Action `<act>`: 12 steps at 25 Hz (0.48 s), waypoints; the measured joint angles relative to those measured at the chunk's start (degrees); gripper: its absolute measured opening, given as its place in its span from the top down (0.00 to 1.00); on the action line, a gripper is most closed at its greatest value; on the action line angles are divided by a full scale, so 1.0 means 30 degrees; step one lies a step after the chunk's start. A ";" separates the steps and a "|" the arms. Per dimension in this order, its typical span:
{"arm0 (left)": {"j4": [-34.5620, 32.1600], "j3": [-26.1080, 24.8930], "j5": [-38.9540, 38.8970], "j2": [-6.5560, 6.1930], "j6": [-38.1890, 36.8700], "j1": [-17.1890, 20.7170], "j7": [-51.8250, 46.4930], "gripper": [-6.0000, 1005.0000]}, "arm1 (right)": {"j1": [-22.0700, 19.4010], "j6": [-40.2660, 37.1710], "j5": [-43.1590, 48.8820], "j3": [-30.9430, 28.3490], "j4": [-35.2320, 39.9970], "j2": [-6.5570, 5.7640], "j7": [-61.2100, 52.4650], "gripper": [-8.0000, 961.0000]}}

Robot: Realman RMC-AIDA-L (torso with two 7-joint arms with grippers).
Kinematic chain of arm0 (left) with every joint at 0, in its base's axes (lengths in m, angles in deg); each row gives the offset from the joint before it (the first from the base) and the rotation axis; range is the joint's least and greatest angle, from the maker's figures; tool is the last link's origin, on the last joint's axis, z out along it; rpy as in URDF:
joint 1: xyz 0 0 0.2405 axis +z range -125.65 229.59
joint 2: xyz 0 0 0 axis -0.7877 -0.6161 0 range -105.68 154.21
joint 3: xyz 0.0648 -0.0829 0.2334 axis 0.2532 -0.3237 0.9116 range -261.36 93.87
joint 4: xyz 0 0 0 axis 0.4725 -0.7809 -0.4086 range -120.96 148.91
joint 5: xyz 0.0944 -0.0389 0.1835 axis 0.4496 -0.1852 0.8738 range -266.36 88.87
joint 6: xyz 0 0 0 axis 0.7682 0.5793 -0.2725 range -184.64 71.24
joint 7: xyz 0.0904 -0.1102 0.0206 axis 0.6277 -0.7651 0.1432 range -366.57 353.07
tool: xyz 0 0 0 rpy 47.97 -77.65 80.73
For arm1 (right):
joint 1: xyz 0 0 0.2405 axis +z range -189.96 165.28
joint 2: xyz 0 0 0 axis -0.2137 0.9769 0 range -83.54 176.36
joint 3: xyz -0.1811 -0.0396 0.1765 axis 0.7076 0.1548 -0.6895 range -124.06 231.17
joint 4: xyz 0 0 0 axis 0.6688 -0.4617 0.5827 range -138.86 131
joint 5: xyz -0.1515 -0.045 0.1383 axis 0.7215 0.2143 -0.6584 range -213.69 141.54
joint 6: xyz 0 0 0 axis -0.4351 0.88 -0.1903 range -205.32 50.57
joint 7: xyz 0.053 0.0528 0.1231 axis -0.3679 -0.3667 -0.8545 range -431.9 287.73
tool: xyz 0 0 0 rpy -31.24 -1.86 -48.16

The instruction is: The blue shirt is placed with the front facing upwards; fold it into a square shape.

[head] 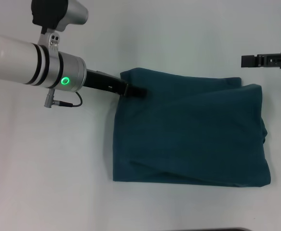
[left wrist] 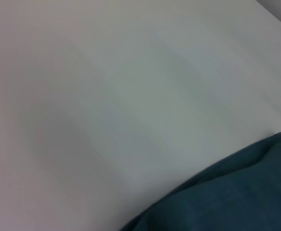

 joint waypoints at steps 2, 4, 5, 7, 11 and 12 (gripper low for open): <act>0.0000 0.0073 0.0000 0.0000 0.0032 -0.0037 -0.0042 0.30 | 0.0000 0.0000 0.0001 -0.0001 0.0000 0.0000 -0.0001 0.30; 0.0005 0.0062 0.0000 0.0000 0.0043 -0.0055 -0.0049 0.39 | 0.0000 0.0000 0.0000 0.0023 -0.0003 0.0001 0.0000 0.30; 0.0016 0.0044 0.0000 -0.0001 0.0045 -0.0061 -0.0047 0.43 | -0.0005 -0.0001 0.0001 0.0030 -0.0008 0.0000 0.0000 0.30; 0.0039 0.0012 0.0000 -0.0001 0.0050 -0.0063 -0.0045 0.52 | -0.0029 -0.0001 0.0001 0.0010 -0.0009 0.0001 0.0011 0.30; 0.0060 -0.0017 -0.0001 0.0000 0.0065 -0.0062 0.0008 0.71 | -0.0053 -0.0001 0.0000 -0.0037 -0.0012 0.0001 0.0052 0.30; 0.0061 -0.0022 -0.0005 -0.0001 0.0071 -0.0062 0.0021 0.76 | -0.0054 -0.0001 0.0001 -0.0030 -0.0020 0.0001 0.0056 0.30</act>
